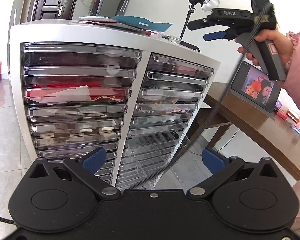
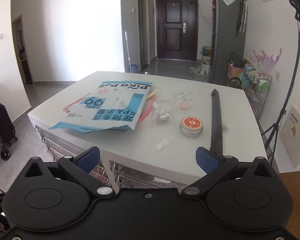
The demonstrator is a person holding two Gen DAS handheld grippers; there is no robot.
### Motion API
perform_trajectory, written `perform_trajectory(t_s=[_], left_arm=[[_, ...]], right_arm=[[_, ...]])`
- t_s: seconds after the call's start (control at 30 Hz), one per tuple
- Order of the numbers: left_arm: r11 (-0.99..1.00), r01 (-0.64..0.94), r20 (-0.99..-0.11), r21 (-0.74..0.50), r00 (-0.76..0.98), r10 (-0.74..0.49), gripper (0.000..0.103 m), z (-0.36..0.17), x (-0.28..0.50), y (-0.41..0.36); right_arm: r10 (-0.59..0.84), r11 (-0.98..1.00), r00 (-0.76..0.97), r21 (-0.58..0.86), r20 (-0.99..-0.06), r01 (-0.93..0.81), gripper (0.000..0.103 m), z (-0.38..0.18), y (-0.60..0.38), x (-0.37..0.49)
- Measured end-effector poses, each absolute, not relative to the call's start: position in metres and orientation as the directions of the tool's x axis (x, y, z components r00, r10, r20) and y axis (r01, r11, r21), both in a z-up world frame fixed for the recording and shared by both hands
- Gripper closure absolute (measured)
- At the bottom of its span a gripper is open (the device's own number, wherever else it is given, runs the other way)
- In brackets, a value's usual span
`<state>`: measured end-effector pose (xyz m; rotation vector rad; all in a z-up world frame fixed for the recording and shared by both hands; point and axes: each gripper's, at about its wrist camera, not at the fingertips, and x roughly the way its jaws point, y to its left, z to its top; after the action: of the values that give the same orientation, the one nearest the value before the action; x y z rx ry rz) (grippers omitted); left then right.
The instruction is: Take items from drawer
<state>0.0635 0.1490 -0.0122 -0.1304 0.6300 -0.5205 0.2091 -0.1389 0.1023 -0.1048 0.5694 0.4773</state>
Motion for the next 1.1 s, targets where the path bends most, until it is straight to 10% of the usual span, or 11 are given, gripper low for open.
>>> perform_trajectory(t_s=[0.73, 1.1], left_arm=[[0.839, 0.538, -0.686, -0.078, 0.582, -0.437, 0.0, -0.031, 0.029, 0.034], [0.754, 0.624, -0.706, 0.204, 0.628, -0.328, 0.0, -0.065, 0.004, -0.027]], right_arm=[[0.331, 0.55, 0.747, -0.525, -0.577, -0.649, 0.0, -0.042, -0.16, 0.016], [0.192, 0.435, 0.884, -0.771, -0.425, -0.465, 0.0, -0.115, -0.161, -0.033]])
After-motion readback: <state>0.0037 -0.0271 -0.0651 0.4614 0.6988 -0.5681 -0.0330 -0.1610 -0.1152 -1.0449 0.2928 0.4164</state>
